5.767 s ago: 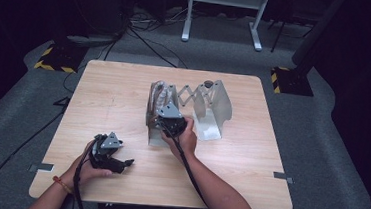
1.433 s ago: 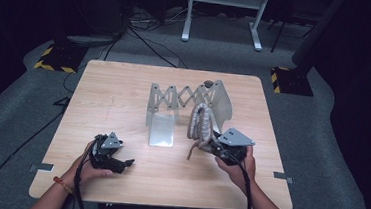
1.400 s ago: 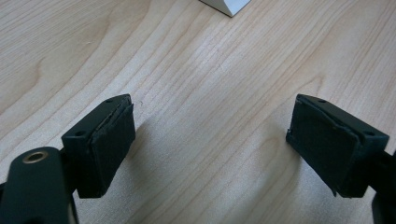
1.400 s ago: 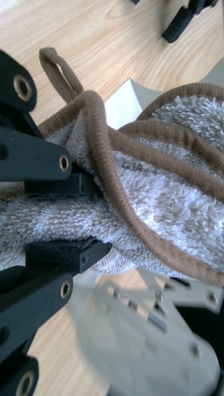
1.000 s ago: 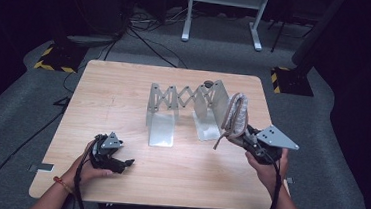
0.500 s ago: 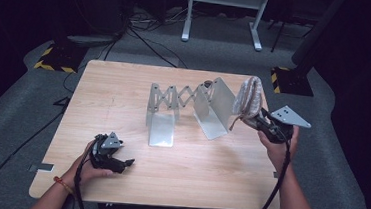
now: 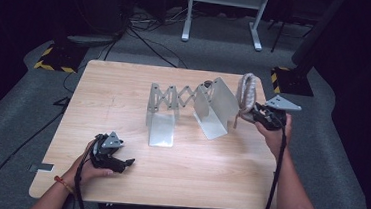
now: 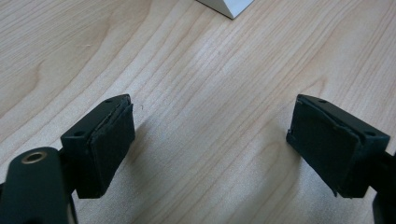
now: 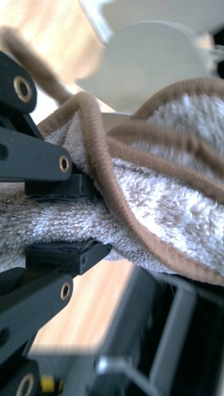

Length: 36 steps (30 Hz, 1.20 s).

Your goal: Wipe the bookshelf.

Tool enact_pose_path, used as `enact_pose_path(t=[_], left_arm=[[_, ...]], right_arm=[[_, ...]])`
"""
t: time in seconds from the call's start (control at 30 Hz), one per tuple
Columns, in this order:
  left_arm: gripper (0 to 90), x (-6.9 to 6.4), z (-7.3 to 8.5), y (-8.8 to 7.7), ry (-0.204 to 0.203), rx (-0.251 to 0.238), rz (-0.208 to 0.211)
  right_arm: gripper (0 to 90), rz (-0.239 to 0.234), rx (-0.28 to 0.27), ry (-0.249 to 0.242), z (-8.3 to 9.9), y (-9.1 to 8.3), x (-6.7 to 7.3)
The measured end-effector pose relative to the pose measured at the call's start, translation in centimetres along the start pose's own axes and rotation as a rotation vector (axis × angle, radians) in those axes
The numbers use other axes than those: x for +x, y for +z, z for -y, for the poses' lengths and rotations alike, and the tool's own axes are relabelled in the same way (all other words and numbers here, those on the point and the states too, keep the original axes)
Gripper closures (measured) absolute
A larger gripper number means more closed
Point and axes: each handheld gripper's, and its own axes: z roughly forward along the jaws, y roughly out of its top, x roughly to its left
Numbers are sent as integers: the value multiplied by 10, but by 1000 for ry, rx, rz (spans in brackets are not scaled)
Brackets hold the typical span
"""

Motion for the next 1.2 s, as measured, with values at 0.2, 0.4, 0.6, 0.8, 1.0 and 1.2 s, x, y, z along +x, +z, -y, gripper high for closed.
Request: enact_pose_path(t=[0.2, 0.4, 0.6, 0.8, 1.0, 1.2], left_arm=[[149, 0, 0, 0, 2, -2, -3], [150, 0, 0, 0, 1, -1, 0], [149, 0, 0, 0, -1, -2, -1], [149, 0, 0, 0, 4, 0, 0], [149, 0, 0, 0, 4, 0, -1], [149, 0, 0, 0, 4, 0, -1]], right_arm=[[723, -189, 58, -55, 14, 33, 18], [723, -309, 75, -111, 22, 34, 41], [723, -341, 109, -153, 31, 30, 60], [723, -262, -54, -107, 3, 13, 49], [720, -200, -111, -128, -27, 6, 49], [715, -241, -40, -73, -11, 24, 48]])
